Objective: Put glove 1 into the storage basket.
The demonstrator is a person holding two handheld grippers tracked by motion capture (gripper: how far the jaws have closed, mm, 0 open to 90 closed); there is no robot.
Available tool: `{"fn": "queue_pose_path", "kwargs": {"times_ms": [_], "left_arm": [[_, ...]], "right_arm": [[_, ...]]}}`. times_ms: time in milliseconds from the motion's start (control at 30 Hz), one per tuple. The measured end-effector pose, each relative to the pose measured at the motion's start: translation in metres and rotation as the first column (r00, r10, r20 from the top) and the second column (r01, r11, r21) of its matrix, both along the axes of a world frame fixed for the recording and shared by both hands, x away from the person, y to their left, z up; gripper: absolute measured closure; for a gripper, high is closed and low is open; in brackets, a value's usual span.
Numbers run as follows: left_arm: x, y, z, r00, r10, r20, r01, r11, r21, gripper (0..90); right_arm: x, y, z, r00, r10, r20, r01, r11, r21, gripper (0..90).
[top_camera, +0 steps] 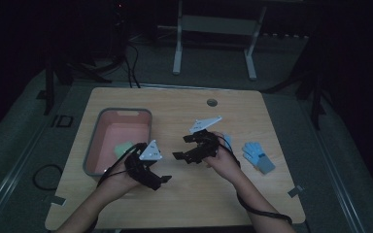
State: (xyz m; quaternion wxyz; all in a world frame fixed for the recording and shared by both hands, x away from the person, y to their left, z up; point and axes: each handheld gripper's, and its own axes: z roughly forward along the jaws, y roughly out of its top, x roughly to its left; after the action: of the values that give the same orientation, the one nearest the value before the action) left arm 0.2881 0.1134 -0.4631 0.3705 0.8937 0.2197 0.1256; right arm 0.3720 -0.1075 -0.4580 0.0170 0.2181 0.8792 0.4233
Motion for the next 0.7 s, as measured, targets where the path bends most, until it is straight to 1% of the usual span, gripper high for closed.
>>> {"fn": "queue_pose_path", "kwargs": {"times_ms": [33,67,100,133,200,233,333,367,433,533,600,633,700], "left_arm": [[-0.002,-0.007,-0.002,0.9999,-0.011,-0.008,0.01,0.9998,-0.018,8.5],[-0.002,-0.01,-0.003,1.0,-0.008,-0.004,0.008,0.9998,-0.02,8.5],[-0.003,-0.012,-0.005,0.9999,-0.013,-0.004,0.013,0.9994,-0.033,8.5],[-0.003,-0.015,-0.006,0.9998,-0.017,-0.011,0.016,0.9988,-0.046,8.5],[-0.004,-0.017,-0.008,0.9998,-0.016,-0.008,0.015,0.9987,-0.05,8.4],[-0.005,-0.023,-0.011,0.9994,-0.03,-0.018,0.029,0.9977,-0.061,8.4],[-0.006,-0.031,-0.016,0.9985,-0.04,-0.038,0.038,0.9972,-0.064,6.8],[-0.007,-0.035,-0.019,0.9987,-0.038,-0.035,0.036,0.9973,-0.064,5.5],[-0.008,-0.041,-0.023,0.9984,-0.049,-0.029,0.047,0.9976,-0.05,2.5],[-0.01,-0.049,-0.029,0.9978,-0.062,-0.022,0.061,0.9964,-0.059,2.3],[-0.01,-0.049,-0.029,0.9978,-0.062,-0.022,0.061,0.9964,-0.059,2.3],[-0.011,-0.056,-0.037,0.9963,-0.08,-0.031,0.078,0.9948,-0.065,2.3],[-0.013,-0.06,-0.043,0.9958,-0.088,-0.023,0.087,0.9942,-0.063,2.3]], "right_arm": [[-0.001,-0.004,-0.001,1.0,-0.002,-0.004,0.002,1.0,-0.006,17.8],[-0.001,-0.007,-0.001,1.0,-0.005,-0.002,0.005,1.0,-0.008,16.9],[-0.002,-0.011,-0.002,0.9998,-0.02,0.008,0.02,0.9997,-0.012,16.3],[-0.003,-0.014,-0.002,0.9996,-0.027,0.008,0.027,0.9995,-0.016,15.7],[-0.005,-0.021,-0.004,0.9995,-0.03,0.004,0.03,0.9994,-0.019,14.1],[-0.005,-0.024,-0.005,0.9994,-0.034,0.006,0.034,0.9992,-0.023,14.1],[-0.008,-0.034,-0.008,0.9986,-0.051,0.012,0.051,0.9983,-0.027,13.4],[-0.009,-0.037,-0.01,0.998,-0.061,0.014,0.062,0.9978,-0.025,13.0],[-0.009,-0.045,-0.012,0.9969,-0.076,0.016,0.077,0.9968,-0.022,13.1],[-0.01,-0.056,-0.017,0.9956,-0.093,-0.003,0.093,0.9956,-0.01,13.3],[-0.011,-0.06,-0.018,0.9952,-0.098,-0.005,0.098,0.9952,-0.01,13.3],[-0.012,-0.066,-0.021,0.9941,-0.107,-0.015,0.107,0.9942,-0.01,13.2],[-0.014,-0.073,-0.024,0.9926,-0.119,-0.023,0.119,0.9929,0.002,12.9]]}}
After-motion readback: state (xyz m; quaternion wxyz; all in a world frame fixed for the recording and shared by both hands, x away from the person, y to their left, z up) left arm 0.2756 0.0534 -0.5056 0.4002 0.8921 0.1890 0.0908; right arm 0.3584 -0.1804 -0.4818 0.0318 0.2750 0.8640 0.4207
